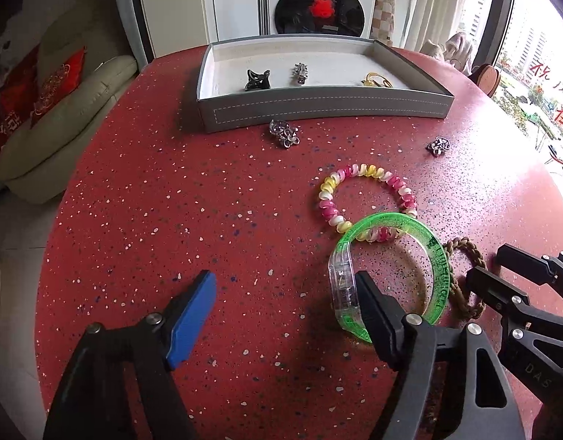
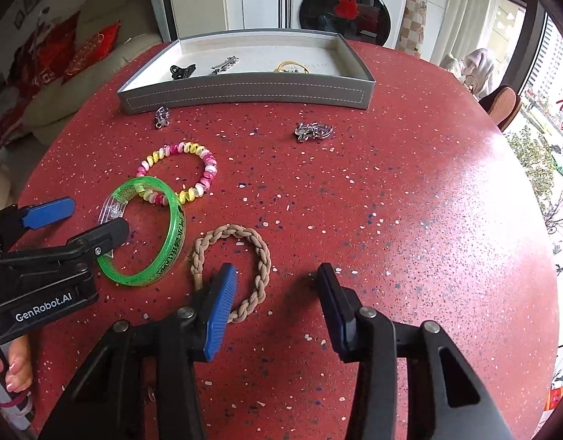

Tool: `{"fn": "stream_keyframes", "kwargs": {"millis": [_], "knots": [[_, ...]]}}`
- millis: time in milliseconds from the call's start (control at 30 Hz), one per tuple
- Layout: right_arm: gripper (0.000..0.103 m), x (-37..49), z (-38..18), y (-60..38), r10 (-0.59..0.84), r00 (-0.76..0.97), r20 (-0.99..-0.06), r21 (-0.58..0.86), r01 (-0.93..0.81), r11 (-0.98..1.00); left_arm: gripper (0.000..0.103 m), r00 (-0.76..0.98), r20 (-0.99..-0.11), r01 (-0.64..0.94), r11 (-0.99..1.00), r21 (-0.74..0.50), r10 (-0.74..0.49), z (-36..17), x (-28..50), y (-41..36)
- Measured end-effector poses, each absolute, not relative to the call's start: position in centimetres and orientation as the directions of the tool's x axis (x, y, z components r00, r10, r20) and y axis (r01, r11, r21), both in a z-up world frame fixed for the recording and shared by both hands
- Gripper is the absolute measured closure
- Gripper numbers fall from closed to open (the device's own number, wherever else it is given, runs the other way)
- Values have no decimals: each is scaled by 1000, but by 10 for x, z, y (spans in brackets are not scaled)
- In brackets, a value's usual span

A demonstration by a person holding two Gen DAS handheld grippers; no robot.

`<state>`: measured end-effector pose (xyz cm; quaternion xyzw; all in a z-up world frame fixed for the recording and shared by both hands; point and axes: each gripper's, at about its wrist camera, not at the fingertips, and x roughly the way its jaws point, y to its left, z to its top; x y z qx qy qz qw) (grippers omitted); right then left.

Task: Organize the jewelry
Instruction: 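Grasp the green bangle with the left tool while the right tool grasps the braided tan bracelet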

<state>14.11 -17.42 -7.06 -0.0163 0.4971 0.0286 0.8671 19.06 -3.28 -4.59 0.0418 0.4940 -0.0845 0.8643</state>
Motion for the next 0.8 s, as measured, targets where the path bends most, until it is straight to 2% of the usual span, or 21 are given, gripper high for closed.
{"fn": "stream_keyframes", "kwargs": {"millis": [33, 100, 233, 300, 367, 400, 467, 567, 800], "knots": [[65, 141, -70, -174, 41, 502, -864, 5, -73, 997, 15, 498, -861, 189, 982, -11, -105, -46, 190, -33], [80, 141, -70, -171, 50, 498, -866, 9, -84, 996, 24, 502, -858, 192, 981, -9, -107, -44, 190, -32], [93, 141, -69, -165, 59, 492, -868, 9, -104, 995, 37, 502, -857, 214, 977, -11, -120, -42, 189, -32], [96, 140, -69, -164, 59, 495, -867, 12, -99, 995, 50, 502, -856, 227, 974, -10, -126, -41, 188, -33], [96, 139, -69, -167, 61, 500, -864, 19, -89, 996, 58, 501, -855, 240, 971, -14, -136, -41, 188, -34], [96, 139, -68, -168, 64, 503, -862, 25, -83, 996, 66, 498, -854, 247, 969, -27, -151, -40, 188, -33], [97, 137, -65, -173, 71, 510, -857, 38, -74, 997, 75, 481, -854, 259, 963, -77, -198, -39, 188, -30], [97, 135, -59, -178, 73, 527, -847, 47, -61, 997, 75, 468, -849, 268, 955, -128, -245, -38, 189, -25], [97, 139, -39, -192, 119, 564, -817, 120, -35, 992, 75, 490, -827, 280, 948, -151, -276, -23, 185, -18]]}}
